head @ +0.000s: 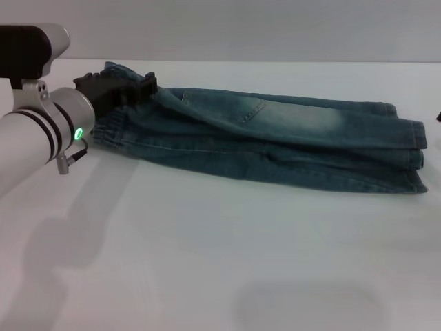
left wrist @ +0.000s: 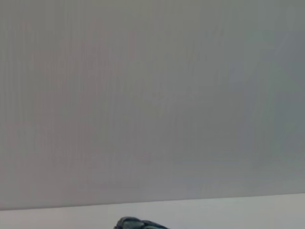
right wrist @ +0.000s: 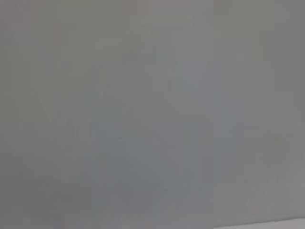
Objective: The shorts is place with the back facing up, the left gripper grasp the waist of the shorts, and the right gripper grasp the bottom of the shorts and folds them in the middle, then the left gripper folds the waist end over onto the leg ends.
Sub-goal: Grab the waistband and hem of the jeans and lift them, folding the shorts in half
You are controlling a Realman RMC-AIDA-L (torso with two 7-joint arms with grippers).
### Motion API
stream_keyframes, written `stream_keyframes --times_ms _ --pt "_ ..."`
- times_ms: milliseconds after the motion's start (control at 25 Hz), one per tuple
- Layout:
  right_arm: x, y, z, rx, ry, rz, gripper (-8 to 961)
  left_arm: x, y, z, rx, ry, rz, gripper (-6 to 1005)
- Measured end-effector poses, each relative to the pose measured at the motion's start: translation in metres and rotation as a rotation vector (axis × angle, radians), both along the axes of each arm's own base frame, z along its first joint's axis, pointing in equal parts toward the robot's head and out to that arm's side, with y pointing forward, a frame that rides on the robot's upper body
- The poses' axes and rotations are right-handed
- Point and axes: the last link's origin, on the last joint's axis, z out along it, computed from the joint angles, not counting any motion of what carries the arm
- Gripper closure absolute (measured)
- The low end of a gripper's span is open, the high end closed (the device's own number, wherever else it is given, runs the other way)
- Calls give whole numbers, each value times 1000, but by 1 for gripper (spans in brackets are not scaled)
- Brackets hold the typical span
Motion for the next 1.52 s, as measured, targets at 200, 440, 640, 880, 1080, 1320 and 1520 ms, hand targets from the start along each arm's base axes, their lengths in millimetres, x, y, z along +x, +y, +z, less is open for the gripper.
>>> stream_keyframes --times_ms 200,440,640,880,1080,1320,1520 --pt "0 0 -11 16 -82 42 266 -1 -3 3 -6 14 4 149" --pt "1 7 -26 20 -173 57 300 1 -7 10 -19 12 24 154" --pt "-1 3 -39 72 -272 121 462 6 -10 13 -37 13 32 162" --pt "-4 4 -47 100 -310 149 727 4 -12 11 -60 20 50 171" --pt "-9 7 -54 115 -354 189 852 2 -10 12 -77 26 74 180" --pt "-15 13 -60 148 -391 218 943 -4 -8 18 -66 21 104 189" --pt "-21 19 -65 182 -422 234 955 -13 -8 20 -76 21 145 197"
